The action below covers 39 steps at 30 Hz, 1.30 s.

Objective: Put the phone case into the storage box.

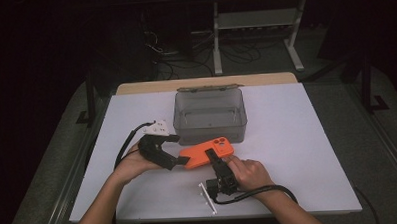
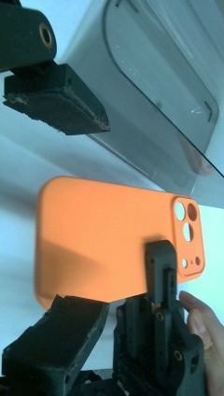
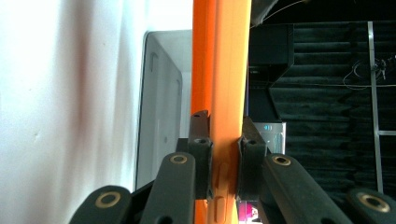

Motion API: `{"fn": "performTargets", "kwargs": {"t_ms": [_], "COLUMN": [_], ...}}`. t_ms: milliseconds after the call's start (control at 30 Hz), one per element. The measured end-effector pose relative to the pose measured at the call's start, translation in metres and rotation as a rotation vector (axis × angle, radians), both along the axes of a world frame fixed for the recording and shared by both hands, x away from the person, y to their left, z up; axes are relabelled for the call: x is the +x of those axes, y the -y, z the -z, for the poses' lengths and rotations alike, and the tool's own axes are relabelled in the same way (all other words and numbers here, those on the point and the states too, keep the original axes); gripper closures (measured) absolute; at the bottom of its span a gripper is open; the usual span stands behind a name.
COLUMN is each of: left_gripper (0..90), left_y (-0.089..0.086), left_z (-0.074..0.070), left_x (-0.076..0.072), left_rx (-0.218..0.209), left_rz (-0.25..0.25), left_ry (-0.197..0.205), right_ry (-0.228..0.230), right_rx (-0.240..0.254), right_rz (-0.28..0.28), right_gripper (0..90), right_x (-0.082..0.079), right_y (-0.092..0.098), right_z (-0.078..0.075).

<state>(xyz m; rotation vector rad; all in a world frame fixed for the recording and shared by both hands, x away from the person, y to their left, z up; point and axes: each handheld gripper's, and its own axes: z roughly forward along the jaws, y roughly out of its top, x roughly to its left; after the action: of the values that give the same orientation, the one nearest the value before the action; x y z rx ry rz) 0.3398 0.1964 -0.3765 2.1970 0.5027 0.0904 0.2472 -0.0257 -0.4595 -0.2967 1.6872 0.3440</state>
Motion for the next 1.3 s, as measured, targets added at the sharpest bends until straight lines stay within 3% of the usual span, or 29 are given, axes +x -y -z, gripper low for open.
{"fn": "performTargets", "kwargs": {"t_ms": [300, 633, 1000, 1300], "left_gripper": [5.1, 0.0, 0.0, 0.0], "left_y": [-0.019, -0.037, -0.048, -0.051], "left_z": [0.003, 0.018, 0.035, 0.051], "left_x": [-0.01, -0.023, -0.036, -0.047], "left_rx": [-0.008, -0.015, -0.067, -0.042], "left_rz": [-0.054, -0.11, -0.159, -0.178], "left_ry": [0.023, 0.032, 0.035, 0.068], "right_ry": [-0.007, -0.013, -0.015, -0.015], "right_rx": [-0.005, -0.011, -0.006, -0.003], "right_rz": [0.001, 0.002, 0.004, 0.005], "right_gripper": [78.3, 78.3, 78.3, 78.4], "right_x": [0.001, 0.001, 0.001, 0.002], "right_y": [0.001, 0.001, 0.001, 0.001], "right_z": [-0.001, -0.001, -0.001, -0.002]}}
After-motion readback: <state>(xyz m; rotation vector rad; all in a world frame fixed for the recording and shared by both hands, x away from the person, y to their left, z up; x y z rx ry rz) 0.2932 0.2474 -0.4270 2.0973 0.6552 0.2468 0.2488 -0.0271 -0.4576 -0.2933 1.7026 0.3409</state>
